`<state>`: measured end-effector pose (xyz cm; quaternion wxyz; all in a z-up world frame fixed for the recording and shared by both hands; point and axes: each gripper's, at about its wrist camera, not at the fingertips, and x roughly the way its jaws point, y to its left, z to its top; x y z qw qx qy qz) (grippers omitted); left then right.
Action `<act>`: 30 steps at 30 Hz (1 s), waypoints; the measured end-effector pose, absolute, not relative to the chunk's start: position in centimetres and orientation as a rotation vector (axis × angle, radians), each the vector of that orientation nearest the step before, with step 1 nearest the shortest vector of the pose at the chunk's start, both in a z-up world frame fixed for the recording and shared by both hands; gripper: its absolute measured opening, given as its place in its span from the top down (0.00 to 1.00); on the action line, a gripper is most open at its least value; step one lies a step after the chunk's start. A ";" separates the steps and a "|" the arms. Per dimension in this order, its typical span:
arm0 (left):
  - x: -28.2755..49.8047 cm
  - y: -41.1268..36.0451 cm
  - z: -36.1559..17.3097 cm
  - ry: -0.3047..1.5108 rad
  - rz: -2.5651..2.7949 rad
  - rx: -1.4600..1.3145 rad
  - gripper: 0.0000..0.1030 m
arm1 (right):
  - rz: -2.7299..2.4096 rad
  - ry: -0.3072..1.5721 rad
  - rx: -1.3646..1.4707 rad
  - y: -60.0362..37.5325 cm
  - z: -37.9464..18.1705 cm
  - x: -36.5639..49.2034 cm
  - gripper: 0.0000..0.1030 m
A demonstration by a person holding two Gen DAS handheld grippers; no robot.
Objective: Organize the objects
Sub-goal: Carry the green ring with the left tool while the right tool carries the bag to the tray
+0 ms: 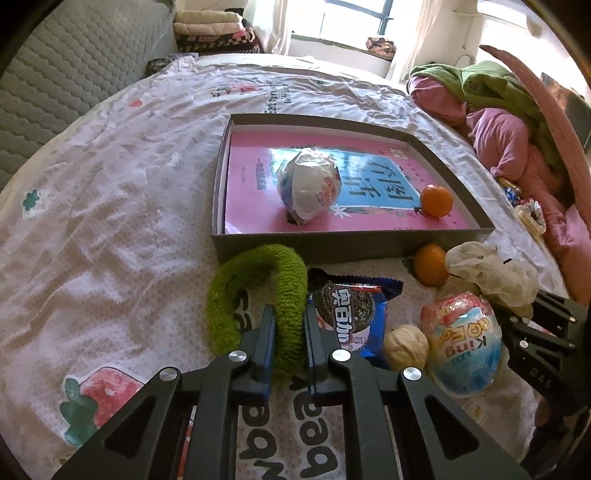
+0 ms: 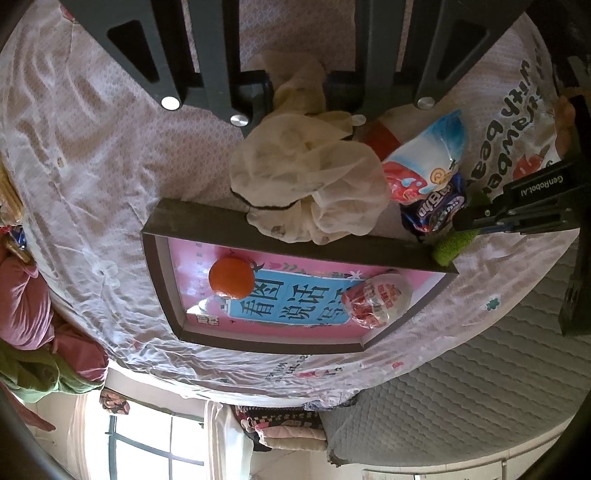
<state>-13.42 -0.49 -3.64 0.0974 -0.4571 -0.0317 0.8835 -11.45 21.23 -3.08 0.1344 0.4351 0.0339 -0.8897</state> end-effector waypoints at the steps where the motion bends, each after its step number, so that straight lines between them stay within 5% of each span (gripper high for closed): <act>1: -13.3 -0.5 -3.6 -0.093 2.620 -1.348 0.87 | -2.578 0.096 1.260 21.2 -3.1 -11.4 0.82; 30: -10.5 0.1 -0.6 -0.085 2.657 -1.195 0.87 | -2.612 0.024 1.148 22.4 -0.9 -9.9 0.85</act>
